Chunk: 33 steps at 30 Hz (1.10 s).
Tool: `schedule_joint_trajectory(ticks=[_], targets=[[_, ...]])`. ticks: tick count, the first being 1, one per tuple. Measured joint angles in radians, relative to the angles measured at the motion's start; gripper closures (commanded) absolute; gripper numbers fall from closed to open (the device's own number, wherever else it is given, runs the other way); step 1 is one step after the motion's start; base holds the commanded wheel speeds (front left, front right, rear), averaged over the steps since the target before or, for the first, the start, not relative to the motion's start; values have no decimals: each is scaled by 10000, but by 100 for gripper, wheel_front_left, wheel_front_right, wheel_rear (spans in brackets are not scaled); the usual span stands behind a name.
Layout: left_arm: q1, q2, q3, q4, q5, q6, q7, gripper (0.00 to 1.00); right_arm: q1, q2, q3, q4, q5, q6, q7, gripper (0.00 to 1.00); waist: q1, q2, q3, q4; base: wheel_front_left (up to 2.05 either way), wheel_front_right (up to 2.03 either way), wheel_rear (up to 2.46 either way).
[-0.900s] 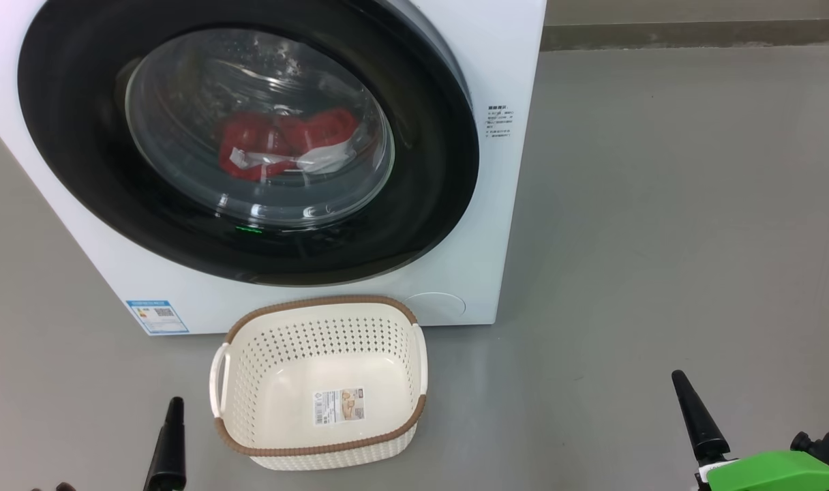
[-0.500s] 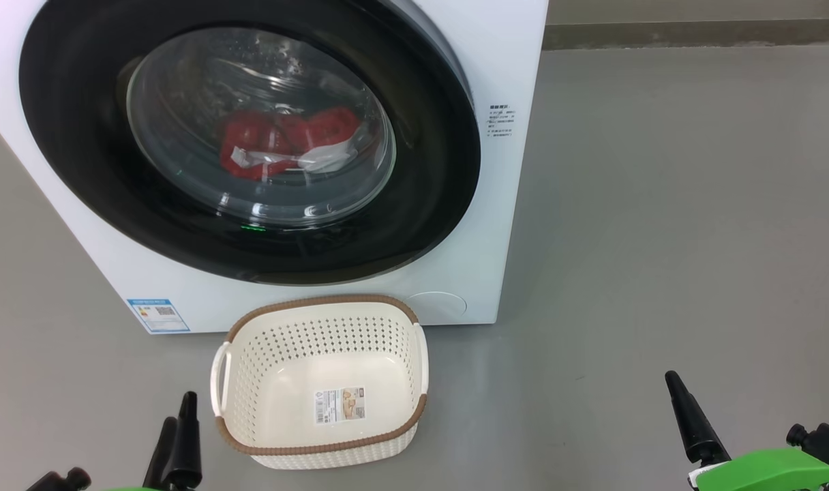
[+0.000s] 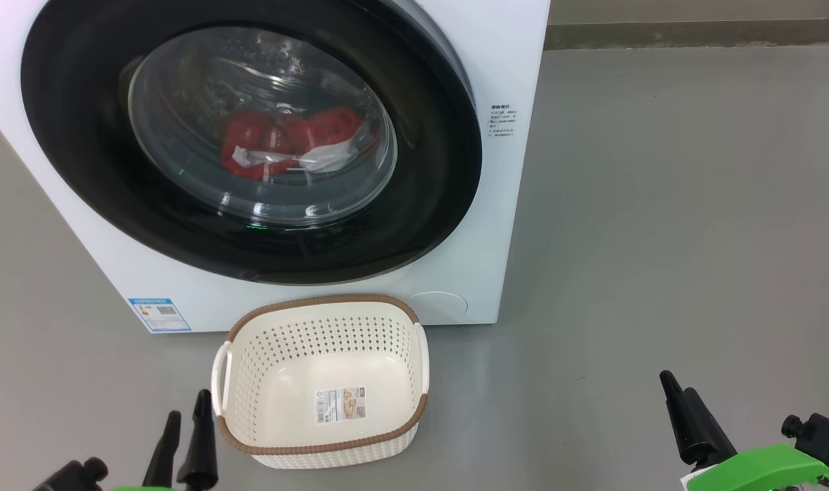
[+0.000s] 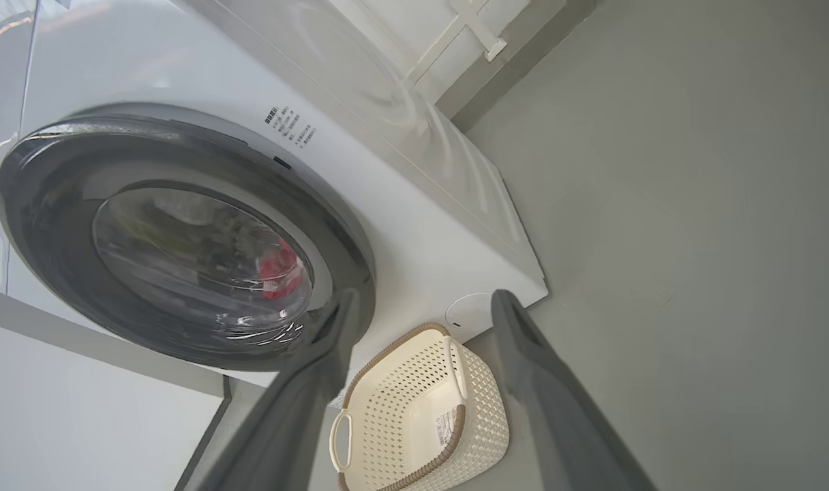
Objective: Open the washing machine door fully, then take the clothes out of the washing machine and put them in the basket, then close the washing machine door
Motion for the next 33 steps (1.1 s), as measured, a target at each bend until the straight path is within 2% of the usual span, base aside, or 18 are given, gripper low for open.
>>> schedule_joint_trajectory(ticks=[33], targets=[[299,309,-748,-667,4171,316,-993,0,1,-734,723,-249,-3386,0,-1007,0,0,0,48,74,0,0,0]])
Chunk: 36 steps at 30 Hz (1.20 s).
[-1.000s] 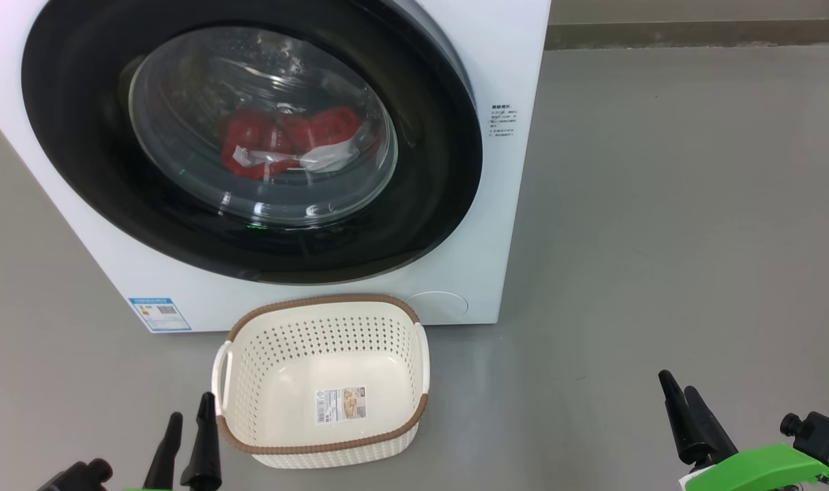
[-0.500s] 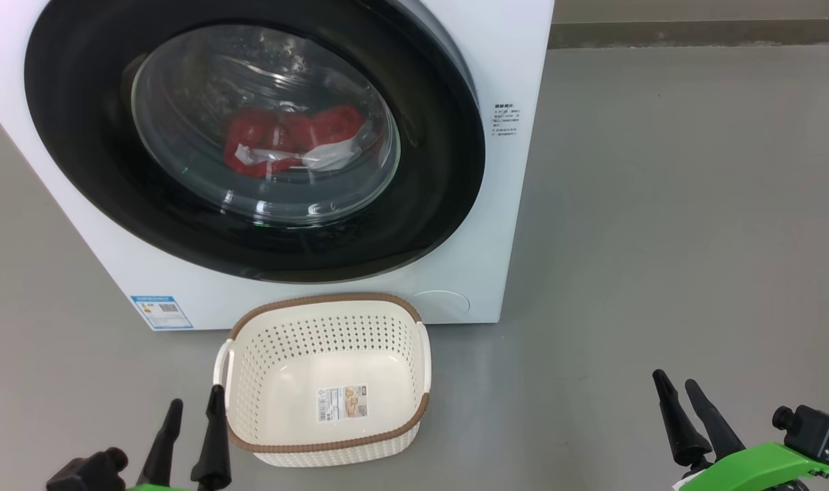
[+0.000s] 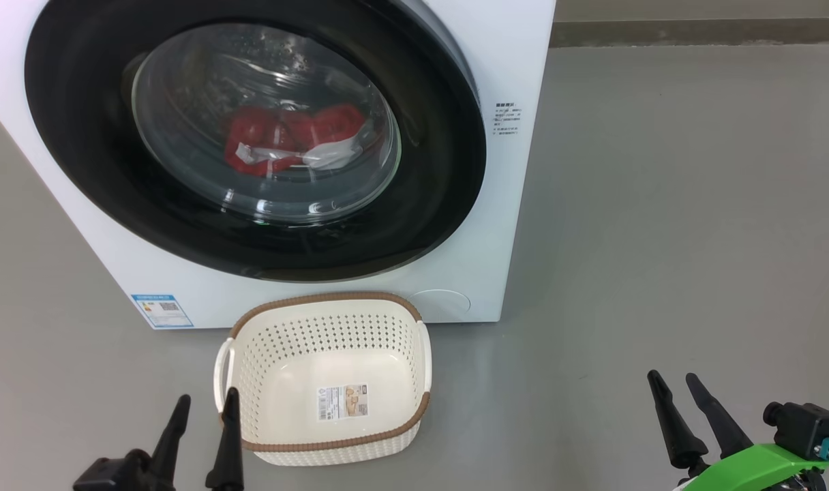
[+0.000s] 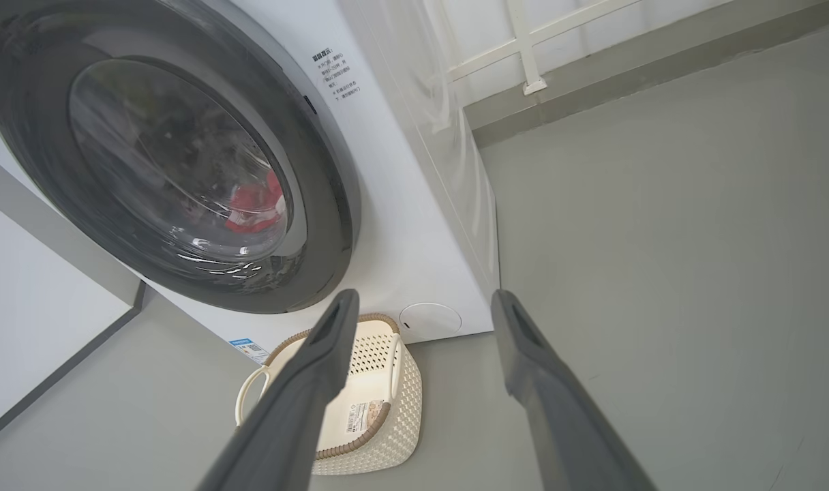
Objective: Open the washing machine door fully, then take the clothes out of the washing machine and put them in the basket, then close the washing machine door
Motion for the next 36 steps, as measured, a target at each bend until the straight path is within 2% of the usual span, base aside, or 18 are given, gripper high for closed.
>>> schedule_joint_trajectory(ticks=[20,32,36], targets=[[58,21,-140,-228,2278,67,-562,0,58,-288,88,-169,-1866,0,-583,0,0,0,2,8,0,0,0],[262,-29,36,-265,3444,40,-915,0,413,-360,-79,-224,-2947,0,-930,0,0,0,105,-18,0,0,0],[261,-63,96,-265,3517,-33,-918,0,413,-360,-100,-232,-3106,0,-930,0,0,0,136,-20,0,0,0]])
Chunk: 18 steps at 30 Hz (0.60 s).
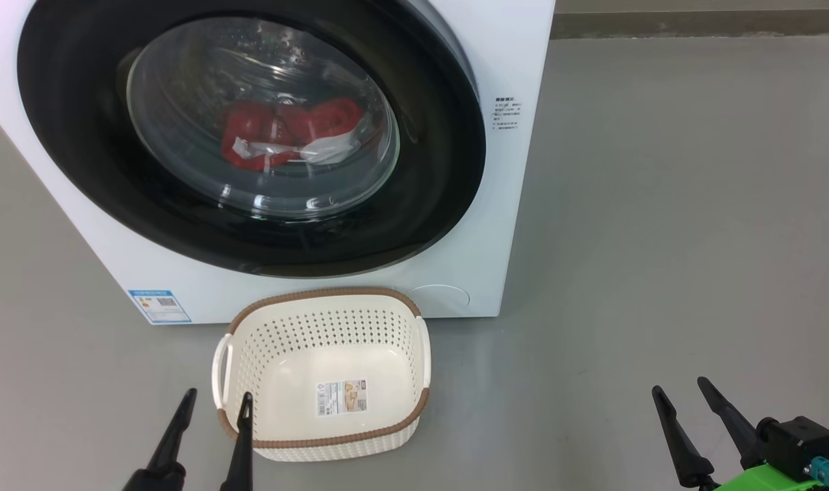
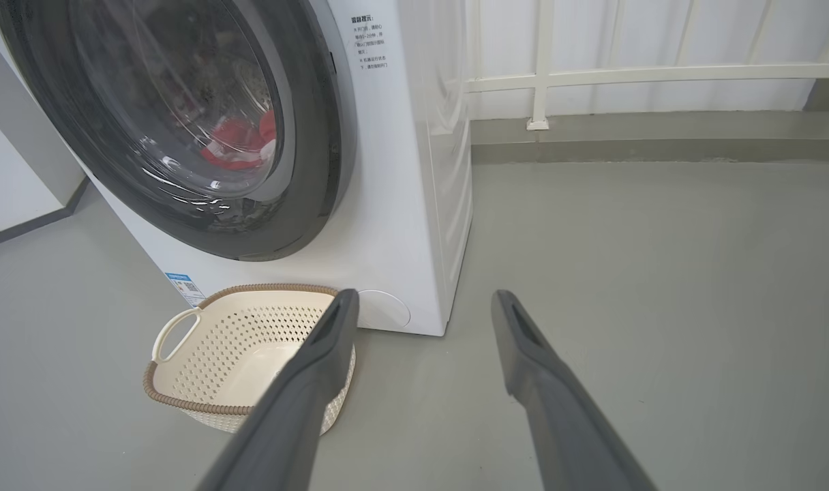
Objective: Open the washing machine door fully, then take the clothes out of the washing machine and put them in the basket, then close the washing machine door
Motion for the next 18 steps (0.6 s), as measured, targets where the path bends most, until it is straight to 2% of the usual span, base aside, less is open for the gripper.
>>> schedule_joint_trajectory(ticks=[9,10,11,12,18], targets=[[-2,-48,92,4,10,-15,0,0,0,6,-19,-81,2,0,0,0,0,0,-55,33,0,0,0],[-2,-63,100,8,10,-15,0,0,0,6,-17,-94,4,0,0,27,0,0,-68,39,0,0,0],[-2,-75,105,8,12,-17,0,0,0,6,-6,-100,8,0,0,85,0,0,-80,46,0,0,0],[-2,-82,107,10,12,-17,0,0,0,6,27,-105,15,0,0,100,0,0,-90,52,0,0,0],[-2,-107,115,10,42,-88,0,0,-98,174,288,-305,1024,0,0,100,0,0,-117,52,0,0,0]])
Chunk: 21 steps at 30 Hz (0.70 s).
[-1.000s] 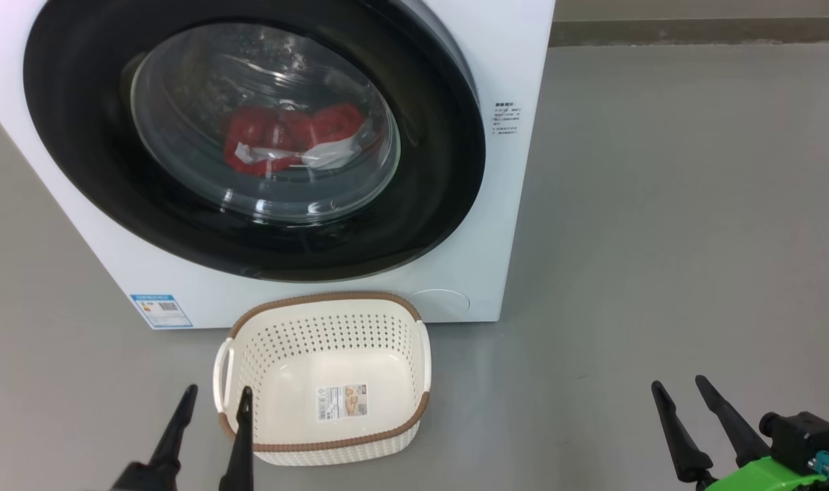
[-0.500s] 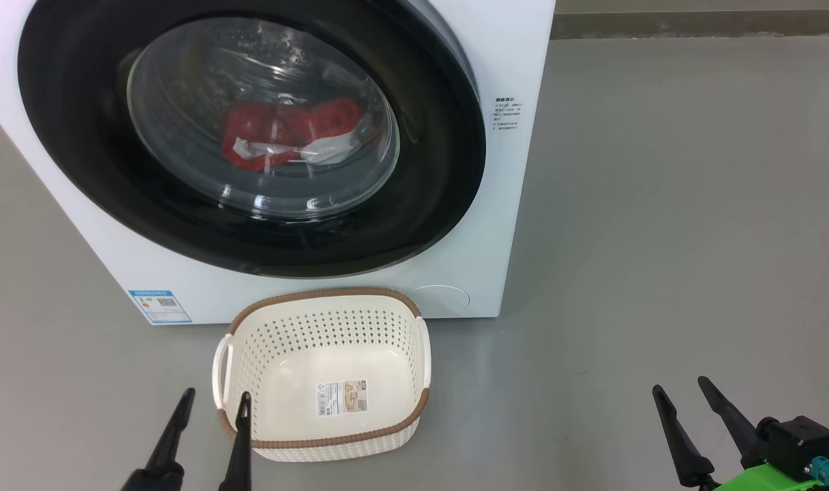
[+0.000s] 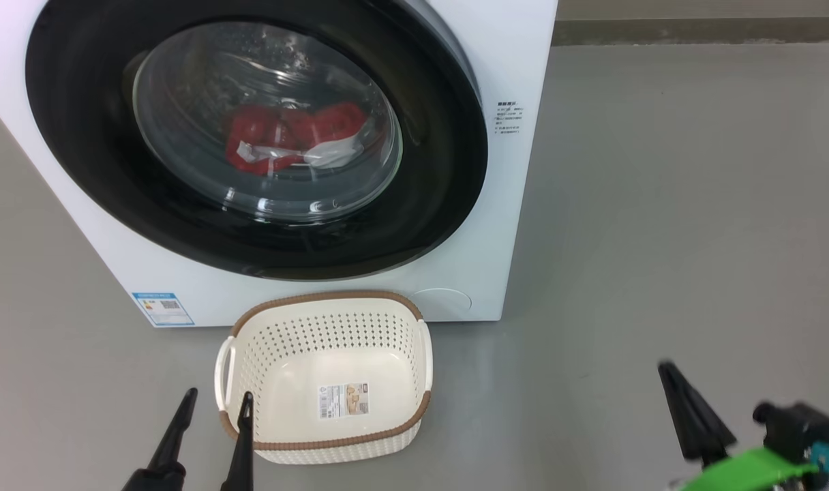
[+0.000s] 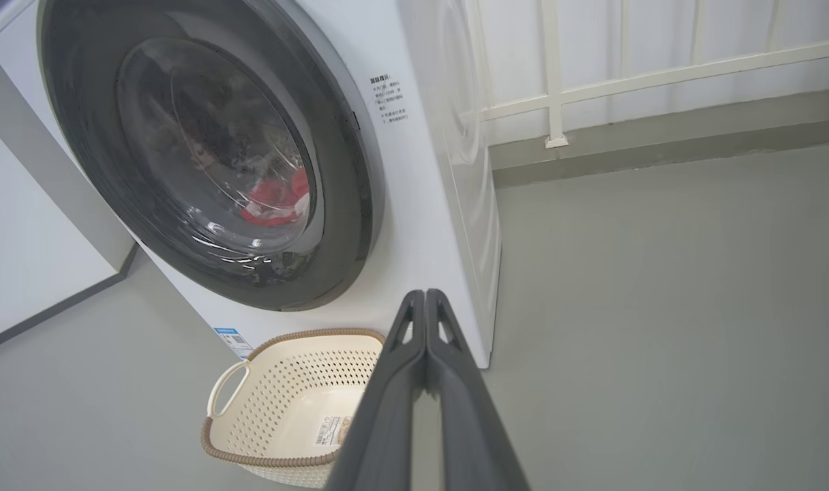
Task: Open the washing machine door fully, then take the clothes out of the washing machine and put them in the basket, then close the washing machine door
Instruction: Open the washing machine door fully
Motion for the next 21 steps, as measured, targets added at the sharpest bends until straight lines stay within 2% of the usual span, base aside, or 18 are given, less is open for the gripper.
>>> schedule_joint_trajectory(ticks=[8,21], targets=[[-109,-33,-153,-13,38,-4,0,0,-2025,203,240,-138,2157,0,-2,100,0,0,235,74,0,0,0],[-855,-61,-481,-157,42,-19,0,0,-5676,-370,855,1170,4794,0,-50,100,0,1,1045,534,0,0,0]])
